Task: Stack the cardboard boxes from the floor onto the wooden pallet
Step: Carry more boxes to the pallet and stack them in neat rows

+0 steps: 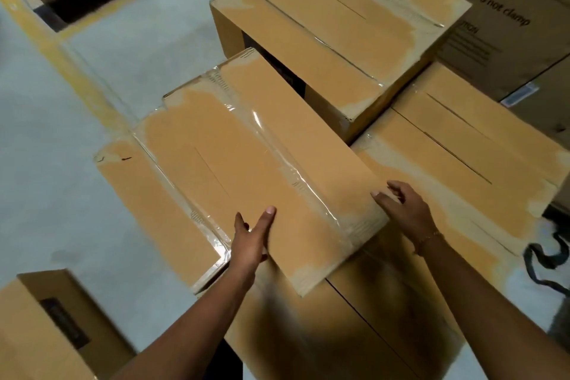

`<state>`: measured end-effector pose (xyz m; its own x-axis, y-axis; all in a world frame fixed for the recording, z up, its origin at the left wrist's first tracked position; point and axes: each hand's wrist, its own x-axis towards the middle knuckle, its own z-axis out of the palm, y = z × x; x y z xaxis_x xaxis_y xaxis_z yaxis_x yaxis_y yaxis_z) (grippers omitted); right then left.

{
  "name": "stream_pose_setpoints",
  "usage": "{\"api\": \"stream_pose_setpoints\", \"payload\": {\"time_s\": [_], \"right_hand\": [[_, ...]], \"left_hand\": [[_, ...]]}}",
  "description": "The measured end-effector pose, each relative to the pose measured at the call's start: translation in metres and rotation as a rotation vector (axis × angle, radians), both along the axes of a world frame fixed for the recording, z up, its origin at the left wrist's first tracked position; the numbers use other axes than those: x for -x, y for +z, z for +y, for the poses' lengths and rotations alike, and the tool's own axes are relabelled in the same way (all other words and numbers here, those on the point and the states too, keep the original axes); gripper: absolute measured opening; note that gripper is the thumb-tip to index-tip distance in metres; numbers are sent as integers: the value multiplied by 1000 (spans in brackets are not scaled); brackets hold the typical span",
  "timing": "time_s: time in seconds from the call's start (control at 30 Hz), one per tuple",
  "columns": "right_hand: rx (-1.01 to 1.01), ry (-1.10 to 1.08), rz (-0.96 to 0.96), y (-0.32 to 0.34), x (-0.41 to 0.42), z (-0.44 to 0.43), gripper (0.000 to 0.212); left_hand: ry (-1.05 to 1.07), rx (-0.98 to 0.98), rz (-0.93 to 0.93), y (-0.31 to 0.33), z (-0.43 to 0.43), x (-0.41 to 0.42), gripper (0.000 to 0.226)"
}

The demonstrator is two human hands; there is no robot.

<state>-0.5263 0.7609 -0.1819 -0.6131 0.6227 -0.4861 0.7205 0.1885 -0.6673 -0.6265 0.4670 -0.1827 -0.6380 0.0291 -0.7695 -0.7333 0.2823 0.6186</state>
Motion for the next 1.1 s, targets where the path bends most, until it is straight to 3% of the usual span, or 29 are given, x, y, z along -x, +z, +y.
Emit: {"api": "stream_pose_setpoints", "payload": {"time_s": [0.13, 0.23, 0.3, 0.37, 0.47, 0.67, 0.87, 0.93, 1.1], "right_hand": [[184, -206, 41, -12, -33, -14, 61], [412, -331, 95, -17, -36, -24, 45], [505, -367, 117, -23, -36, -30, 48], [541, -423, 146, -26, -33, -32, 60], [492, -438, 180, -25, -23, -29, 50], [459, -431, 167, -34, 18, -11, 48], [452, -404, 198, -36, 71, -5, 49], [453, -398, 198, -38, 86, -5, 51], [480, -389, 191, -42, 112, -5, 51]], "left_hand": [[12, 3, 3, 1, 3, 7, 134], [24, 0, 3, -2, 4, 11, 120], [12, -6, 4, -6, 5, 12, 110], [11, -4, -2, -8, 5, 13, 103], [5, -7, 5, -9, 6, 16, 75], [38, -35, 11, -7, 19, 42, 61], [62, 3, 32, -10, 23, 83, 90], [62, 14, 40, -11, 21, 96, 90], [48, 34, 52, -15, 19, 124, 121]]}}
